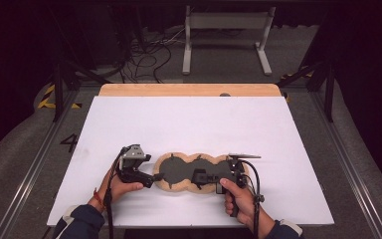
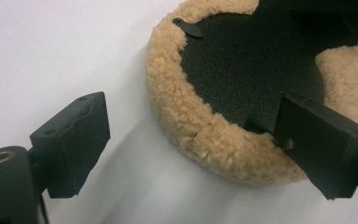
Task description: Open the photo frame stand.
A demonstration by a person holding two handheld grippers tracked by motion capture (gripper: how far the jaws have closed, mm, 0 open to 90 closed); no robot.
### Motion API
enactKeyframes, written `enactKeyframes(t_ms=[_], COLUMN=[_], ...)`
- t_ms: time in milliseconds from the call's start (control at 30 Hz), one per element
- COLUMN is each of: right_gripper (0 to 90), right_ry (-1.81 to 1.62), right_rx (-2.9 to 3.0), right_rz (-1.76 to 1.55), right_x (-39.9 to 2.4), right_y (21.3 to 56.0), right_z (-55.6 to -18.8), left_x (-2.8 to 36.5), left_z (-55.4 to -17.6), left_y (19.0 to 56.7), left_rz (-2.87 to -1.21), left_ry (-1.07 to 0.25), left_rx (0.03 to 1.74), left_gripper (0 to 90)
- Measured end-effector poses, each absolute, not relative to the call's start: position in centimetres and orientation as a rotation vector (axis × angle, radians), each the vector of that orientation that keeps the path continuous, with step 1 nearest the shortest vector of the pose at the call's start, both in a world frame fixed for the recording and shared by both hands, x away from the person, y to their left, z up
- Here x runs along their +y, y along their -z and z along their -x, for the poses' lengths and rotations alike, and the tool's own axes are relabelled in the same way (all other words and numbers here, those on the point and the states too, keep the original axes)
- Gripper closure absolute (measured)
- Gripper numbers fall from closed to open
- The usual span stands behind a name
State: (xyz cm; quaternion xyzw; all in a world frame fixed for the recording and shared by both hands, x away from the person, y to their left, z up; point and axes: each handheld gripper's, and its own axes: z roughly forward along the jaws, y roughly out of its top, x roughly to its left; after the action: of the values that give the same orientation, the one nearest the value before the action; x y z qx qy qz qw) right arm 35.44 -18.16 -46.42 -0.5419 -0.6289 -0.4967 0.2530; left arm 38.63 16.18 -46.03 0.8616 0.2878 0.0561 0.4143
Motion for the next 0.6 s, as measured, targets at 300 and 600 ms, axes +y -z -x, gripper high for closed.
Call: enactKeyframes(t_ms=[300, 600], right_gripper=[64.2, 67.2], right_ry=[1.352, 1.374], right_rx=[-1.743, -1.897], right_rz=[1.445, 1.380], right_x=[-18.30, -17.94], right_y=[46.76, 46.17], right_z=[-35.40, -35.00], left_x=[15.83, 15.27], left_z=[-38.98, -38.74], left_y=[46.10, 46.22], left_rz=[-2.153, -2.162], left_ry=[-0.102, 0.027], left_rx=[0.719, 0.667], left_gripper=[9.7, 11.7])
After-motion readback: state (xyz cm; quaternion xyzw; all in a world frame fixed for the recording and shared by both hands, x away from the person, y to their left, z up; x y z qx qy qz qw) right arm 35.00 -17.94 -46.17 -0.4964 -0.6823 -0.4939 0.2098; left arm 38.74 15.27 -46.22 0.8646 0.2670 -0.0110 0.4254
